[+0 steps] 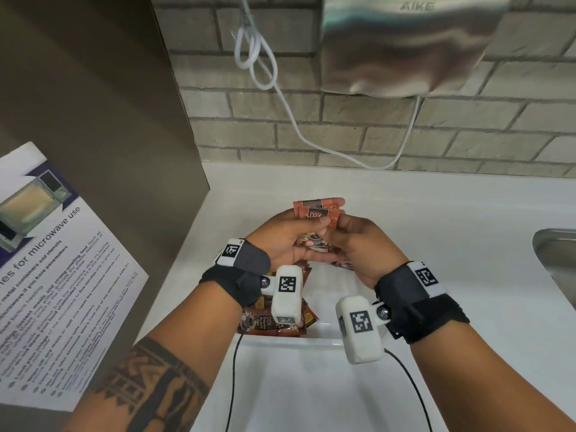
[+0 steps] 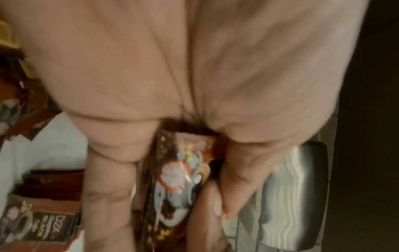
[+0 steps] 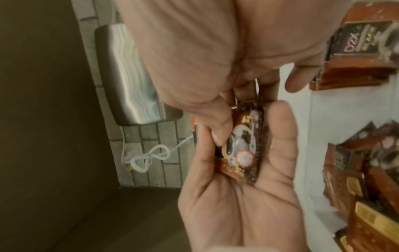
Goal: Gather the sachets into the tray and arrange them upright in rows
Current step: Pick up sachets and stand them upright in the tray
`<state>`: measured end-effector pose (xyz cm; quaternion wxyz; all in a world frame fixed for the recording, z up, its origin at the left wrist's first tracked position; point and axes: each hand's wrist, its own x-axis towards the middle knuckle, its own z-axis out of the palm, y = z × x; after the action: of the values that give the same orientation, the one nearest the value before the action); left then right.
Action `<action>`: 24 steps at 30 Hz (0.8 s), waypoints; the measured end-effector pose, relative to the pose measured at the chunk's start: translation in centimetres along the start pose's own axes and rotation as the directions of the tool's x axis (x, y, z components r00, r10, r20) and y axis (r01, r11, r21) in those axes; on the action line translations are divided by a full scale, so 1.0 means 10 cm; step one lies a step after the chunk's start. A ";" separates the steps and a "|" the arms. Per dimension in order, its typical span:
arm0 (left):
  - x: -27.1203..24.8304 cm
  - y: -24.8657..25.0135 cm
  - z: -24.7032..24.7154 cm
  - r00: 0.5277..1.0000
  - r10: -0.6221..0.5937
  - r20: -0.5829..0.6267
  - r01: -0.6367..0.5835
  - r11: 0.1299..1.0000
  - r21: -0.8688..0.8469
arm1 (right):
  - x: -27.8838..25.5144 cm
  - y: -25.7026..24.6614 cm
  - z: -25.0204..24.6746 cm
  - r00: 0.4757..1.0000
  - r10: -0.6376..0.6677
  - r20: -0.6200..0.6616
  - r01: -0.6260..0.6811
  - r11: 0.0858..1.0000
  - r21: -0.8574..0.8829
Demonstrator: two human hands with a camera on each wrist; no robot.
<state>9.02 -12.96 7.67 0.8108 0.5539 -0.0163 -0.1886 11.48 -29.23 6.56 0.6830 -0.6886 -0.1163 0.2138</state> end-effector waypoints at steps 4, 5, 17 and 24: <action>0.03 -0.02 0.02 0.999 0.043 -0.032 -0.042 0.999 0.021 | -0.05 -0.04 -0.07 0.984 -0.070 -0.164 0.014 0.947 -0.322; 0.04 -0.03 0.01 0.996 0.055 -0.064 -0.053 0.998 0.045 | -0.05 -0.07 -0.10 0.965 -0.126 -0.229 0.019 0.907 -0.421; 0.03 -0.14 0.00 0.993 0.120 0.007 -0.120 0.975 0.186 | 0.02 -0.35 -0.31 0.973 -0.215 -0.086 0.140 0.840 -0.524; 0.07 -0.19 -0.01 0.991 0.134 0.002 -0.130 0.962 0.240 | 0.03 -0.37 -0.33 0.972 -0.226 -0.066 0.154 0.821 -0.550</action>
<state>9.16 -13.68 5.82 0.7489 0.6466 -0.0701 -0.1270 13.75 -31.83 10.10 0.4848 -0.8504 -0.1958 0.0582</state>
